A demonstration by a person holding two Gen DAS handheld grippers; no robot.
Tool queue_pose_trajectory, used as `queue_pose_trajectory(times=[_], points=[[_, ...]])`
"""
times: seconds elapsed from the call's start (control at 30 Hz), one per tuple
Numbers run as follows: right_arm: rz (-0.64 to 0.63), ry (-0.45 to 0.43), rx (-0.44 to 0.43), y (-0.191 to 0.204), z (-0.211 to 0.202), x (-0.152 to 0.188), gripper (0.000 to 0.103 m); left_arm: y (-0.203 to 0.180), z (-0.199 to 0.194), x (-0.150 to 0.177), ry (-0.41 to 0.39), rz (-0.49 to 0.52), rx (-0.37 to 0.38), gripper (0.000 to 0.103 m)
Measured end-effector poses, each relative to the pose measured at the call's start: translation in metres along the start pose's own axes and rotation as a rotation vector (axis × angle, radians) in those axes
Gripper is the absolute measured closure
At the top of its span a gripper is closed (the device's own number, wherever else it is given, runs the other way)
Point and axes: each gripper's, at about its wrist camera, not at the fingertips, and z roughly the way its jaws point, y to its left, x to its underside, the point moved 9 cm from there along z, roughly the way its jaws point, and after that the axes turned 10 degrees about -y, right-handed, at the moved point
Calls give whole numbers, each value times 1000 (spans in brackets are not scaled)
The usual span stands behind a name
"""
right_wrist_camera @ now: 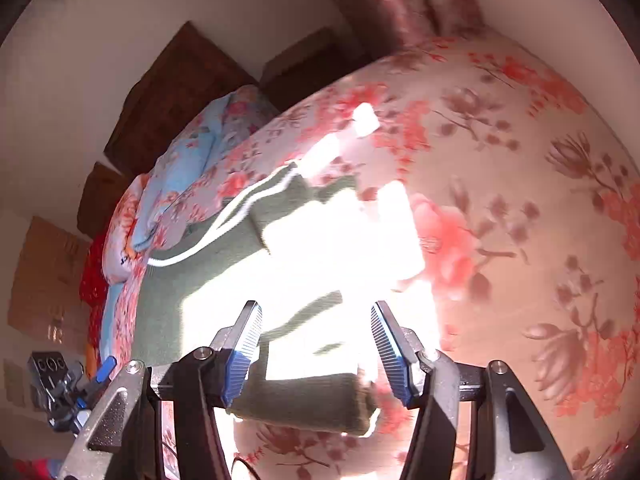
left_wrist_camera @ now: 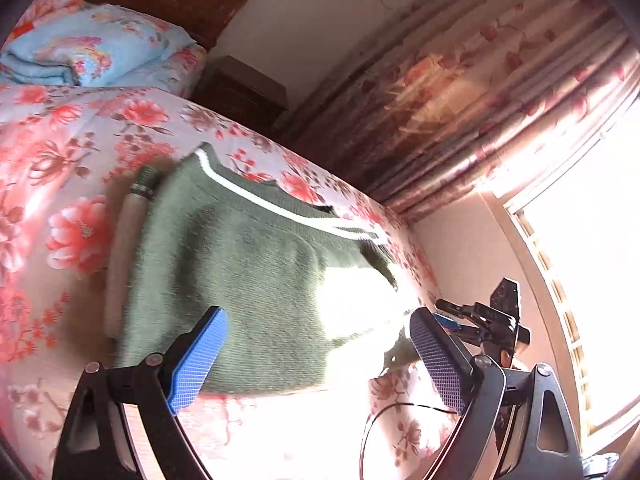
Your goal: Fold small clothes
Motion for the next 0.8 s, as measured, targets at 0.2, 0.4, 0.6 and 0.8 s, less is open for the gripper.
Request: queue_pose_trajectory(times=[0.2, 0.4, 0.6, 0.8], points=[[194, 149, -126, -52, 18, 3, 45, -40, 61, 19, 99, 19, 14, 0], [219, 284, -287, -23, 49, 6, 44, -15, 63, 12, 82, -25, -82, 0], [58, 489, -408, 27, 80, 17, 36, 22, 38, -2, 32, -77, -176, 0], [17, 436, -393, 26, 88, 20, 78, 52, 21, -7, -19, -150, -239, 0]])
